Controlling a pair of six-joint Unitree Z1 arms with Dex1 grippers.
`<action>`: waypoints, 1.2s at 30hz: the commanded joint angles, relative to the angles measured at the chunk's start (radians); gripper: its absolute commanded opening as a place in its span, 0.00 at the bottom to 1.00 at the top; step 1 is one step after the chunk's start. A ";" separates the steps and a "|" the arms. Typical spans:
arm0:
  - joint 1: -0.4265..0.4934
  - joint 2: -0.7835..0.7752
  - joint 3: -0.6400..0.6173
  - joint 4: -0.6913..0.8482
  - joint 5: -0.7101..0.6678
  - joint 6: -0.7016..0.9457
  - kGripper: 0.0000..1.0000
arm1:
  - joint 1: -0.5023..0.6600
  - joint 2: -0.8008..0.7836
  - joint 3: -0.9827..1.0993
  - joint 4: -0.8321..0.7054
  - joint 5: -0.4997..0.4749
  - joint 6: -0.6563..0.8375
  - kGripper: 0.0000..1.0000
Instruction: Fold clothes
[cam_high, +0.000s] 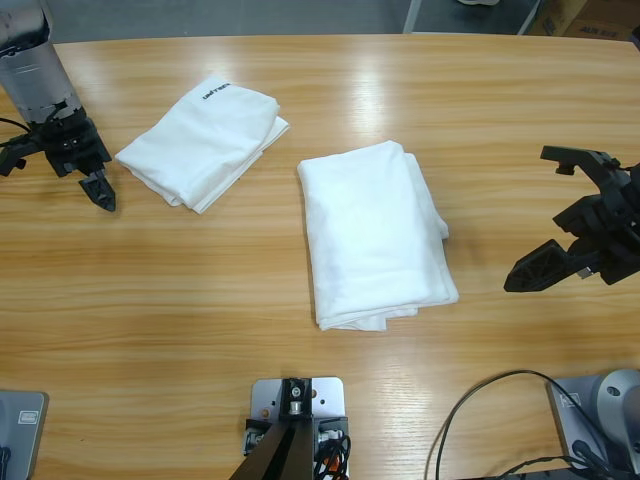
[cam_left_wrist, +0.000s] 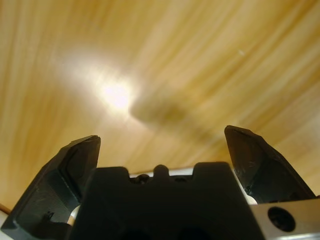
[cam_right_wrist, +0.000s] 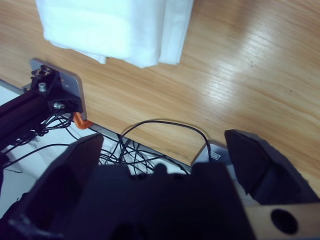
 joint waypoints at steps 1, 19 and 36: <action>-0.004 0.118 -0.079 -0.059 0.018 0.012 1.00 | 0.001 0.029 0.019 -0.002 0.018 -0.031 1.00; -0.112 0.200 -0.245 -0.044 -0.011 0.063 1.00 | -0.004 0.034 0.022 -0.026 0.030 -0.037 1.00; -0.280 -0.036 -0.458 0.044 0.062 0.405 1.00 | -0.008 0.005 0.087 -0.106 0.031 -0.020 1.00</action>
